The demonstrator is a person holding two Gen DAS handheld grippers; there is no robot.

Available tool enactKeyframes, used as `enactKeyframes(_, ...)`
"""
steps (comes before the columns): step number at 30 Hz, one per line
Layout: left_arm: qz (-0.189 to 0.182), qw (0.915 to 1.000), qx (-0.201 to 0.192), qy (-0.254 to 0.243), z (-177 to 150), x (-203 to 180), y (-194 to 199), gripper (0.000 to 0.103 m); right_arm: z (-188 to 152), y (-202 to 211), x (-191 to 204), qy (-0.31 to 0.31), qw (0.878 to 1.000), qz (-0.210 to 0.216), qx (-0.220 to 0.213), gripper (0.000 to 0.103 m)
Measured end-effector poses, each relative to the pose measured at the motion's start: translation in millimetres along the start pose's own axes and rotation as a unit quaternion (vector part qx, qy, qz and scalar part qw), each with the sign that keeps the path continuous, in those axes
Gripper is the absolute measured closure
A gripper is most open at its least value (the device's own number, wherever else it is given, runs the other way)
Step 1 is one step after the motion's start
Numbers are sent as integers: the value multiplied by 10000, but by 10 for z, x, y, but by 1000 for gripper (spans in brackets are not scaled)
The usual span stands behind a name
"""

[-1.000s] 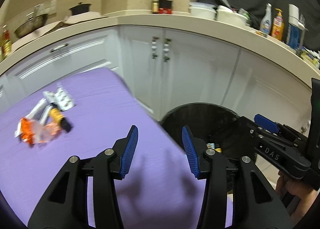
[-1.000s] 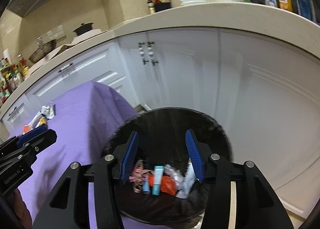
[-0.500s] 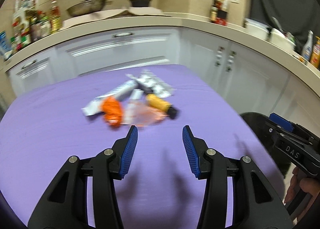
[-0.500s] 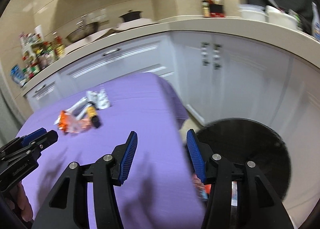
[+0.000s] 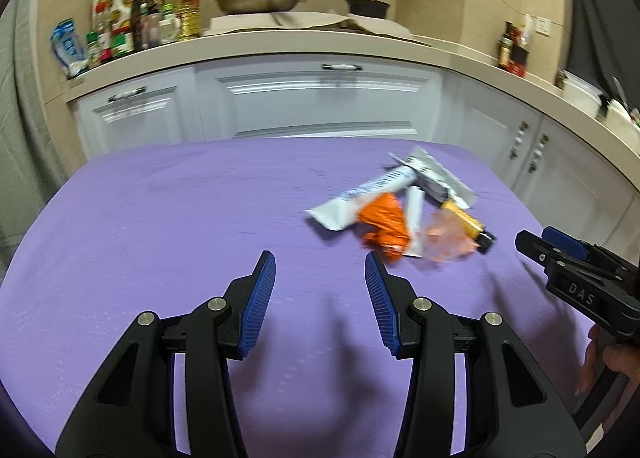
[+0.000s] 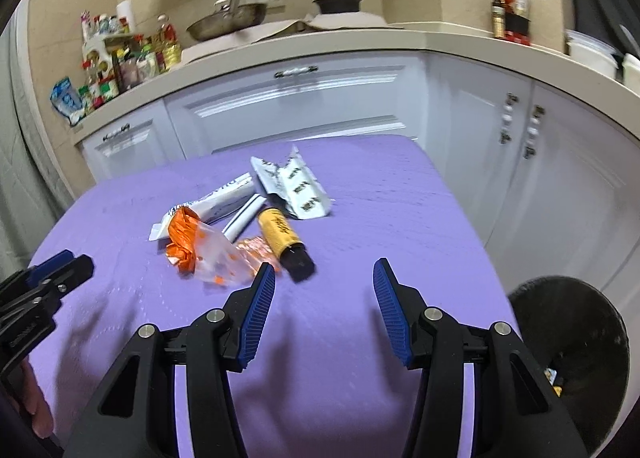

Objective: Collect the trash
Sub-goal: 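Move both open tools back over the trash on the table, then grasp the yellow-labelled bottle with the right tool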

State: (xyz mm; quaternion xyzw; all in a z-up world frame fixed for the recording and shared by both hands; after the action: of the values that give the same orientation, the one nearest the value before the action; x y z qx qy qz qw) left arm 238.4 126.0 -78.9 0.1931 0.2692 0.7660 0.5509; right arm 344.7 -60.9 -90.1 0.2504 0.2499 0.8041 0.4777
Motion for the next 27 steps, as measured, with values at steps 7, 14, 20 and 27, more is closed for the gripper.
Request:
enactKeyframes(7,236,9995,53,224,33,371,-117,58,76,-309,108,209,9993,-27,300,52)
enactKeyframes(14,303,9987,178,362,-11,573,-226,58,101,-567,135,271,9977,-69,615,60)
enactKeyframes(20,217,9987,241,382,-34,577,-271,58,61,-627,116,194,9969,19,761,76)
enactKeyframes(27,-24,9993,254,261,-47,336,-261,58,24,-416,-75,1,9984,-120,560,78)
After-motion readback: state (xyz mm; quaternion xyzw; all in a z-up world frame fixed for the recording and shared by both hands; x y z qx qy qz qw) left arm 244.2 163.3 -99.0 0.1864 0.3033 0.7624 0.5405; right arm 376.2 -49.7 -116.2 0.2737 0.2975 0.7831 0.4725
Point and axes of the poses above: each gripper's, at about its wrist camera, not at the fingertips, and y roughly against the way its jaws point, x to its left, z to its top, the point moved 10 cm from there along -y, roughly the way its jaws point, and after that the axes turned 4 degrees about z, right-handed, at the moved point
